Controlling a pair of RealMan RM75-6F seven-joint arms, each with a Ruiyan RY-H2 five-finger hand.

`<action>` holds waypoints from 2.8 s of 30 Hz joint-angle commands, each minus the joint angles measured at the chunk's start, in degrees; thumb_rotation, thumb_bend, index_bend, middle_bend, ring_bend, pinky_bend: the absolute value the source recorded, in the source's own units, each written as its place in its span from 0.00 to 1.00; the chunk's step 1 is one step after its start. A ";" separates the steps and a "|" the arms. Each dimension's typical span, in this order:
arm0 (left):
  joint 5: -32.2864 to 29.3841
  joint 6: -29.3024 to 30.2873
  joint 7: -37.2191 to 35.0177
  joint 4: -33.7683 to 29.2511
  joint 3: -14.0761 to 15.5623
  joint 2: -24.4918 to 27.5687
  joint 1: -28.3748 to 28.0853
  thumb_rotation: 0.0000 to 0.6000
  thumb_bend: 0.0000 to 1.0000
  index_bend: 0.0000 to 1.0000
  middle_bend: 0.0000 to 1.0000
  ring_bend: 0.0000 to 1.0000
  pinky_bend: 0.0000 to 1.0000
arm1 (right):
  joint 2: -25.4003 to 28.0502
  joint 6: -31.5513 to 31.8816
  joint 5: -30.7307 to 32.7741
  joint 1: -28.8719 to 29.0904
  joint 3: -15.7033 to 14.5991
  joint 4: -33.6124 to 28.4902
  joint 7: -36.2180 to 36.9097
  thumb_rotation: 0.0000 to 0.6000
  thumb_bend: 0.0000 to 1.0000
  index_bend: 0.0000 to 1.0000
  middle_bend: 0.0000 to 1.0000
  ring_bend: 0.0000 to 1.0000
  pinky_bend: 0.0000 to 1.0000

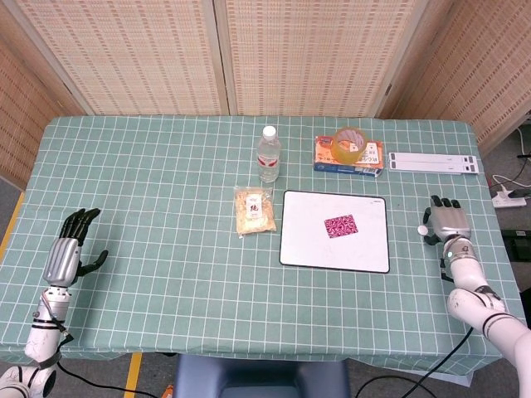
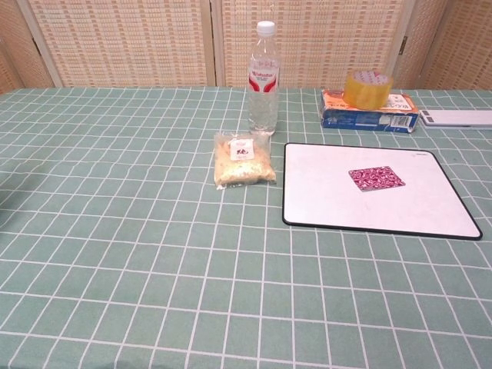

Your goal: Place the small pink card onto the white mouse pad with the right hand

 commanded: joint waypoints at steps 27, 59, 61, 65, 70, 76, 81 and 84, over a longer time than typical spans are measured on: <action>-0.13 0.12 -0.01 0.17 -0.09 -0.01 0.12 1.00 0.27 0.10 0.09 0.00 0.00 | -2.79 -2.31 -2.04 0.55 1.09 4.18 1.34 1.00 0.32 0.47 0.00 0.00 0.00; -0.69 0.13 -1.89 -0.61 -0.72 1.02 0.27 1.00 0.27 0.10 0.09 0.00 0.00 | 2.35 5.24 4.22 8.86 2.99 -20.75 -10.60 1.00 0.33 0.51 0.00 0.00 0.00; -0.93 -0.11 -2.14 -0.57 -0.88 1.13 0.28 1.00 0.27 0.10 0.09 0.00 0.00 | 1.62 5.63 5.70 9.87 2.69 -21.10 -11.91 1.00 0.33 0.51 0.00 0.00 0.00; -1.20 -0.18 -2.86 -0.54 -1.19 1.33 0.29 1.00 0.27 0.10 0.09 0.00 0.00 | 0.20 6.41 8.83 11.73 1.81 -21.31 -14.38 1.00 0.33 0.51 0.00 0.00 0.00; -1.23 -0.21 -3.14 -0.66 -1.26 1.45 0.26 1.00 0.27 0.10 0.09 0.00 0.00 | -0.83 7.18 11.01 12.90 0.75 -21.58 -15.89 1.00 0.33 0.51 0.00 0.00 0.00; -1.22 -0.13 -3.23 -0.73 -1.34 1.46 0.20 1.00 0.27 0.10 0.09 0.00 0.00 | -1.38 8.09 11.96 13.74 0.16 -21.70 -16.33 1.00 0.33 0.51 0.00 0.00 0.00; -1.25 -0.17 -3.32 -0.74 -1.35 1.49 0.26 1.00 0.27 0.10 0.09 0.00 0.00 | -2.13 8.13 12.66 14.30 -0.37 -20.71 -16.61 1.00 0.33 0.49 0.00 0.00 0.00; -1.28 -0.12 -3.20 -0.69 -1.38 1.44 0.27 1.00 0.27 0.10 0.09 0.00 0.00 | -2.34 7.97 12.98 14.47 -0.56 -20.34 -16.70 1.00 0.27 0.44 0.00 0.00 0.00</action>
